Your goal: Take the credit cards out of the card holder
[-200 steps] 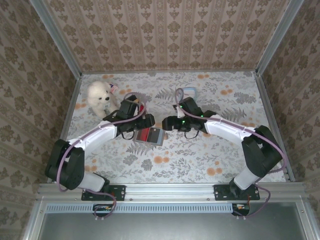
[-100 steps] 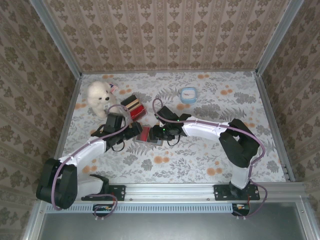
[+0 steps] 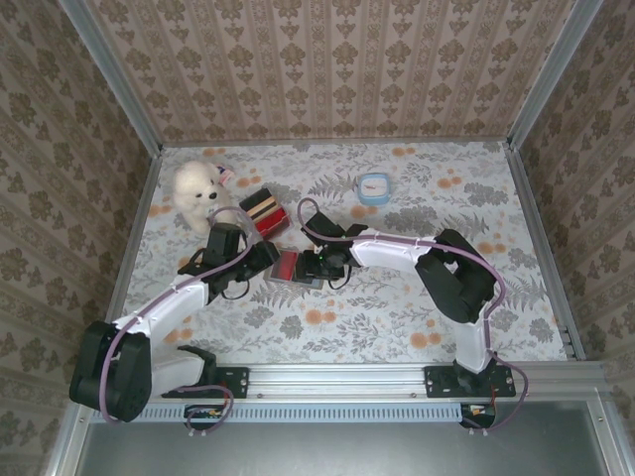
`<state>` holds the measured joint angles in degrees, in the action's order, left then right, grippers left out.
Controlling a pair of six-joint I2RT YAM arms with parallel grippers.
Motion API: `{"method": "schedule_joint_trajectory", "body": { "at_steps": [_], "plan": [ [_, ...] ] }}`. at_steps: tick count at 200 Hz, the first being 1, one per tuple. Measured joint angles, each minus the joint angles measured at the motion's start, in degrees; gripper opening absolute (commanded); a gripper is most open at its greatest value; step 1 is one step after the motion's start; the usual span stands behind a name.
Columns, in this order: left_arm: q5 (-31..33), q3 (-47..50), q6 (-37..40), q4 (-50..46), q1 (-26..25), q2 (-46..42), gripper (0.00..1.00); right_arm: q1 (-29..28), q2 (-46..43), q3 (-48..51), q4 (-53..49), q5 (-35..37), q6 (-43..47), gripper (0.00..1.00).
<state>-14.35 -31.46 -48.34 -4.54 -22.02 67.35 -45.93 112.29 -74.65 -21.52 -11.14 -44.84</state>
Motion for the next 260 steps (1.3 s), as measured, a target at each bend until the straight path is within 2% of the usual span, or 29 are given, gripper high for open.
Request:
{"method": "schedule_joint_trajectory", "body": {
  "at_steps": [15, 119, 161, 199, 260],
  "plan": [
    [-1.5, 0.0, -0.1, 1.9, 0.0, 1.1, 0.56, 0.0, 0.3, -0.2, -0.7, 0.1, 0.9, 0.47],
    [-9.9, -0.3, -2.3, 14.4, -2.5, 13.2, 0.37, 2.4, 0.9, -0.3, -3.0, 0.4, 5.7, 0.37],
    [-11.3, -1.9, -2.8, 15.5, -3.5, 17.4, 0.31, 3.4, 1.1, -0.3, -3.0, 0.4, 6.1, 0.31],
    [-11.0, -3.8, -2.4, 13.9, -3.8, 19.6, 0.25, 3.5, 1.2, -0.3, -3.2, 0.5, 6.3, 0.31],
    [-10.9, -6.3, -1.0, 12.9, -5.9, 22.6, 0.24, 3.6, 1.8, -1.1, -4.2, 0.5, 7.2, 0.31]
  ]
}}
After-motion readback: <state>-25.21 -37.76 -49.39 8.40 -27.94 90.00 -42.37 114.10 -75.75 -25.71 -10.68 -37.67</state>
